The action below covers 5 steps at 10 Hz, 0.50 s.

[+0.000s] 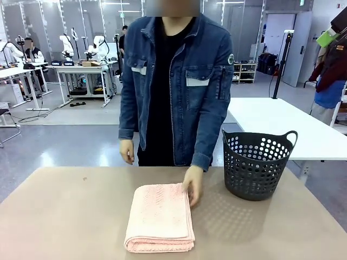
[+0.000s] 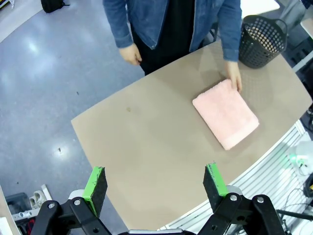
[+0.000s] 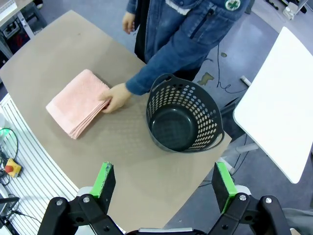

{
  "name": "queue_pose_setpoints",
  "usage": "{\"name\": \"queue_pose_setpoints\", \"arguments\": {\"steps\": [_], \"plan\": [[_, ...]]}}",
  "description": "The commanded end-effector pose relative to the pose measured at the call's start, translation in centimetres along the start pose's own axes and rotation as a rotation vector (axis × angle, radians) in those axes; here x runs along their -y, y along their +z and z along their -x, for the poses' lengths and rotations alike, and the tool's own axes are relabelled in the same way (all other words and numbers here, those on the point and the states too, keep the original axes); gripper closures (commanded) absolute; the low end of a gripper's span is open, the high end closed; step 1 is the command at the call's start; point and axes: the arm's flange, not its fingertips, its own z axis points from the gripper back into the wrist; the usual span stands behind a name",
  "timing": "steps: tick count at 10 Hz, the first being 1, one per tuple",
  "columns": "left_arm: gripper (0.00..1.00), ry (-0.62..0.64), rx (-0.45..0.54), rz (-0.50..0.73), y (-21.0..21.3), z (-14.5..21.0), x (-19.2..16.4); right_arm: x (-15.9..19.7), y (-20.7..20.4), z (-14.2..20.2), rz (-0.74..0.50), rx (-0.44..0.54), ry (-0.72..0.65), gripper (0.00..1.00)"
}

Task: Fold the towel.
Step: Pick up the 100 cm Hotel Towel and place it on the left side of the table.

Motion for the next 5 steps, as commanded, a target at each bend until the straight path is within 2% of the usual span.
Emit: {"name": "queue_pose_setpoints", "arguments": {"steps": [1,5], "plan": [[0.00,-0.004,-0.018,-0.003,0.36,-0.28,0.01,0.19,0.19,-0.06,-0.005,-0.010,-0.004,0.00],[0.00,0.000,0.000,0.000,0.00,0.00,0.00,0.19,0.19,-0.06,-0.005,-0.010,-0.004,0.00]]}}
